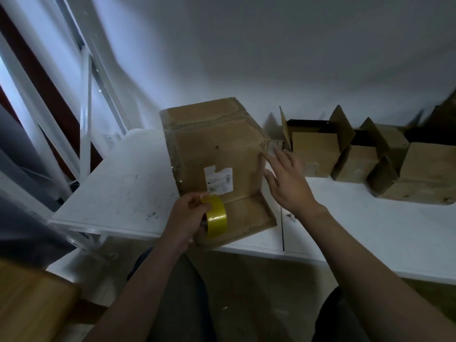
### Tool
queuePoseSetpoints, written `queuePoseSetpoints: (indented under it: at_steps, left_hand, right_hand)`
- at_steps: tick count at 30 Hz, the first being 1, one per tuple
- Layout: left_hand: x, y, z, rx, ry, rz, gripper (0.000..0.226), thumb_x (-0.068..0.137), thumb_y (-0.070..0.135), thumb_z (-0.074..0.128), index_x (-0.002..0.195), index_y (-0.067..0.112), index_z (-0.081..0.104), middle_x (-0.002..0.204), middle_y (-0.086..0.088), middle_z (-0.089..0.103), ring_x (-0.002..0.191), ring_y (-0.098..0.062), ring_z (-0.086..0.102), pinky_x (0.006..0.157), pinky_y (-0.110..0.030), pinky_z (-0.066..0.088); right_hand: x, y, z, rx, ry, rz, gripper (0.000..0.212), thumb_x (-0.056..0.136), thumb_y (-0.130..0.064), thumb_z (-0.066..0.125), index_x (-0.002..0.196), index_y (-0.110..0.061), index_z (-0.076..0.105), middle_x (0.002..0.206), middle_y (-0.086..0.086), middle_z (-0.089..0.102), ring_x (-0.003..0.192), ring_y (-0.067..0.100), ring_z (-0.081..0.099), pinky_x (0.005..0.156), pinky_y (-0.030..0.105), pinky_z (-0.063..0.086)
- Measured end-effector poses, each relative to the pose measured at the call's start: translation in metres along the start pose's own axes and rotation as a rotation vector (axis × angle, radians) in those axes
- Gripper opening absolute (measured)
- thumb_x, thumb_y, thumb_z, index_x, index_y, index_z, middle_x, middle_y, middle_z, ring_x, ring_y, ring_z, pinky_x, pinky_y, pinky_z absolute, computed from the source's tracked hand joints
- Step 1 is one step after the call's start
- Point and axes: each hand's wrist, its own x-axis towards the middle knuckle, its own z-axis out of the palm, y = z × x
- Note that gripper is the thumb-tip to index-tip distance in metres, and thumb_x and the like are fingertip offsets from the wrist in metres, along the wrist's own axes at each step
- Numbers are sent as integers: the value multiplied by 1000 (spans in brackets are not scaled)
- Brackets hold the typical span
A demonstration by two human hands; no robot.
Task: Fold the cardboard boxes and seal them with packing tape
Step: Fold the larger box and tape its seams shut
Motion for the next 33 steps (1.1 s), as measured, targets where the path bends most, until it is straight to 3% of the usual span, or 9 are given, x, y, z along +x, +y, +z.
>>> queuePoseSetpoints:
  at_steps: [4, 6, 10, 12, 16, 19, 22, 29, 33]
  left_hand:
    - [4, -5, -21, -28, 51, -18, 26, 95, 14, 66, 112, 33, 61, 126, -5, 57, 109, -32, 61, 74, -38, 59]
    - [8, -10, -32, 1, 82, -5, 24, 96, 15, 65, 113, 32, 60, 128, -6, 57, 109, -33, 61, 74, -38, 60]
    - [16, -14, -53, -7, 108, -1, 27, 98, 16, 62, 124, 22, 60, 128, -10, 60, 110, -37, 63, 90, -55, 58]
    - [22, -15, -62, -10, 120, 10, 30, 98, 16, 61, 128, 20, 61, 128, -10, 59, 111, -37, 62, 92, -57, 57]
    - [35, -21, -72, -37, 122, 14, 26, 95, 16, 65, 120, 25, 65, 128, -9, 59, 112, -36, 61, 93, -58, 56]
    - [39, -22, -72, -39, 106, 5, 28, 93, 16, 68, 119, 27, 66, 128, -8, 58, 114, -35, 59, 93, -58, 55]
    - [42, -25, -72, -60, 104, 2, 24, 90, 15, 70, 102, 36, 69, 124, -8, 60, 112, -36, 61, 92, -58, 56]
    - [39, -24, -74, -105, 101, -29, 35, 72, 31, 72, 106, 34, 70, 122, -9, 62, 108, -35, 64, 87, -59, 58]
    - [36, -22, -77, -116, 94, -34, 27, 88, 16, 71, 111, 28, 68, 123, -10, 60, 109, -36, 63, 86, -58, 58]
  right_hand:
    - [41, -68, -3, -85, 33, -251, 54, 108, -46, 26, 158, -26, 32, 169, 1, 17, 156, 29, 8, 126, 50, 3]
    - [61, -99, 0, -78, 24, -335, 52, 108, -47, 28, 154, -27, 41, 166, 0, 28, 155, 29, 15, 126, 52, 9]
    - [99, -133, 30, -45, -128, -539, 45, 107, -48, 35, 143, -30, 54, 157, -3, 45, 148, 28, 35, 118, 57, 28]
    - [109, -140, 47, -79, -173, -591, 47, 106, -52, 33, 143, -33, 54, 153, -7, 49, 142, 26, 43, 110, 53, 37]
    - [117, -129, 71, -75, -74, -665, 41, 107, -49, 40, 139, -34, 60, 147, -10, 56, 129, 24, 56, 104, 47, 45]
    - [120, -120, 77, -68, -23, -673, 39, 105, -49, 48, 138, -34, 61, 146, -12, 56, 131, 24, 56, 105, 47, 46]
    - [115, -122, 76, -86, 6, -656, 46, 99, -52, 53, 142, -35, 57, 148, -14, 53, 137, 29, 49, 102, 51, 48]
    - [105, -119, 64, -372, -113, -621, 97, 79, -60, 72, 160, -33, 24, 165, -14, 28, 149, 27, 32, 115, 47, 32]
    - [97, -132, 62, -280, -37, -551, 72, 95, -74, 36, 155, -34, 38, 158, -14, 40, 147, 25, 36, 114, 46, 32]
